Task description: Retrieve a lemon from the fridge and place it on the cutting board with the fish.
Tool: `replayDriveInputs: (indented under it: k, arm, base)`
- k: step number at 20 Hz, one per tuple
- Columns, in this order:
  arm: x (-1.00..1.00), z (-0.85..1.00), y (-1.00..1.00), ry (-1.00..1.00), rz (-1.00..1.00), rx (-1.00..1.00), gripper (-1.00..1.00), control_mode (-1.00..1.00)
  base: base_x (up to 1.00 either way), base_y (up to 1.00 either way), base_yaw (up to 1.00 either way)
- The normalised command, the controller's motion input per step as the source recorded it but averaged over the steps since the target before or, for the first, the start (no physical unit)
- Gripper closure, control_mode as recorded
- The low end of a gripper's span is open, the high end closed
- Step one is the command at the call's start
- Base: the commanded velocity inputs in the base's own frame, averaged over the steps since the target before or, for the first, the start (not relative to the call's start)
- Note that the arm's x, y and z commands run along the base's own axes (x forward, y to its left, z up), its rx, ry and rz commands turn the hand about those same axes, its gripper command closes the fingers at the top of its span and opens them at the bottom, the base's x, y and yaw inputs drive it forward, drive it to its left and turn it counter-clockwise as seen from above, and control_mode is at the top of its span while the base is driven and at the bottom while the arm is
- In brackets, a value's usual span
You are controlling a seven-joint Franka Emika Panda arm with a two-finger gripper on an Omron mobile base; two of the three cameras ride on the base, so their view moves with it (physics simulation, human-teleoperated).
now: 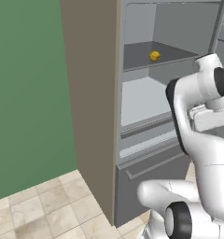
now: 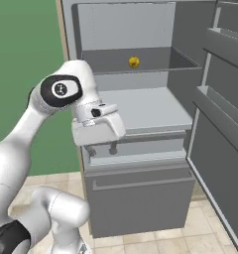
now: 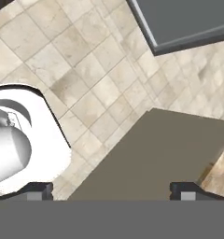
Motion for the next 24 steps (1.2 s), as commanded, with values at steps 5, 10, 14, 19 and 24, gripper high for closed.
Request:
replayDriveInputs:
  k: [5, 10, 14, 19, 24]
  arm:
    - [0.27, -0.9, 0.51, 0.0, -0.14, 0.78, -1.0, -1.0]
    - [0.07, -0.55, 0.55, -0.13, -0.08, 0.52, -1.0, -1.0]
    - [0.01, -0.07, 0.41, -0.44, -0.02, -0.05, -1.0, -1.0]
    - [0.33, 0.0, 0.22, -0.04, 0.0, -0.43, -1.0, -1.0]
    - [0.1, 0.0, 0.09, -0.21, 0.06, -0.09, -1.0, -1.0]
  base:
    - [0.0, 0.0, 0.0]
    - [0.0, 0.0, 0.0]
    - [0.0, 0.0, 0.0]
    - [0.0, 0.0, 0.0]
    - [0.0, 0.0, 0.0]
